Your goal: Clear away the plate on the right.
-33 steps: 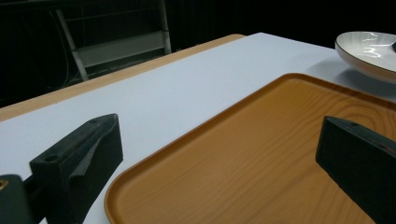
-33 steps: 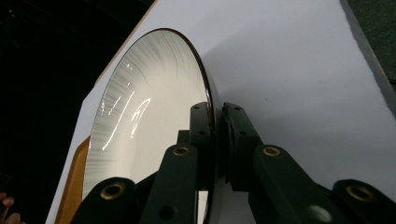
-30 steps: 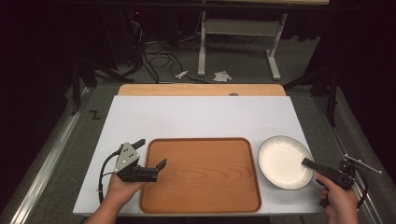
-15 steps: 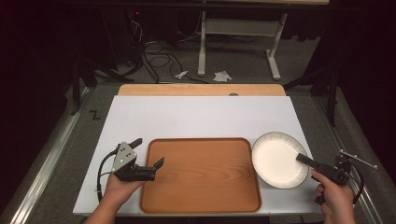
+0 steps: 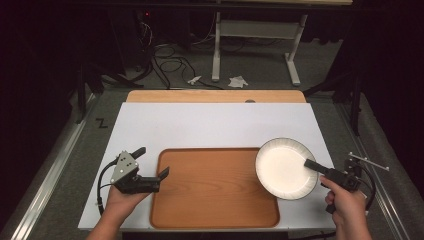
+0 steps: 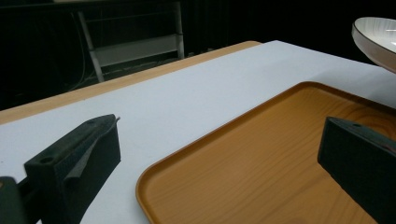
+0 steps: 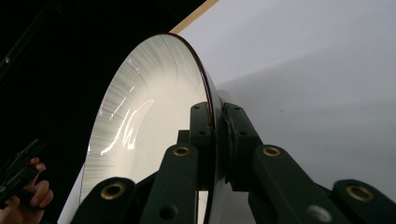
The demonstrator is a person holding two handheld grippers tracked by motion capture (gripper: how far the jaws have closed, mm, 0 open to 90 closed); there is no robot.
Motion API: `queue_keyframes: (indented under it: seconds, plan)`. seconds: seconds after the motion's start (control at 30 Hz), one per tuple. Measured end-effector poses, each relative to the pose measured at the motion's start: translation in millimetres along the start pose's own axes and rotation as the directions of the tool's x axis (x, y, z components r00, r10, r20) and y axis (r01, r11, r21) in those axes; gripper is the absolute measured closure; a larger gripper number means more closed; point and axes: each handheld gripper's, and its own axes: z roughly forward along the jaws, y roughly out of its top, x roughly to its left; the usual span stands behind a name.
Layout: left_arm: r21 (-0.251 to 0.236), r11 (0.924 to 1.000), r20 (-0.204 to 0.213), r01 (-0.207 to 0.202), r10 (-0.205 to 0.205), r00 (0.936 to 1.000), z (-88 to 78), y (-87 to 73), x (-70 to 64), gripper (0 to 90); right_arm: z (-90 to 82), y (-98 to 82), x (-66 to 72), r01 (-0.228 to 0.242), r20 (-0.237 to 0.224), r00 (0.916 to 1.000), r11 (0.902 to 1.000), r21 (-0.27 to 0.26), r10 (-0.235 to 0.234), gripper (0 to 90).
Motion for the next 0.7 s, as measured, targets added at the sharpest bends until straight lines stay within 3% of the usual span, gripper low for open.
queue_keyframes:
  seconds: [0.3, 0.7]
  plan:
    - [-0.009, 0.9995, -0.011, 0.030, -0.030, 0.9995, -3.4, -1.9, 7.9, 0.2, 24.7, 6.4, 23.6, 0.019, -0.027, 0.9995, 0.9992, 0.034, -0.018, 84.9]
    - [-0.022, 0.9992, -0.045, 0.035, -0.036, 0.9983, -14.3, -3.5, 11.1, 0.3, 77.2, 7.7, 62.2, 0.087, -0.092, 0.9928, 0.9901, 0.110, -0.077, 84.9]
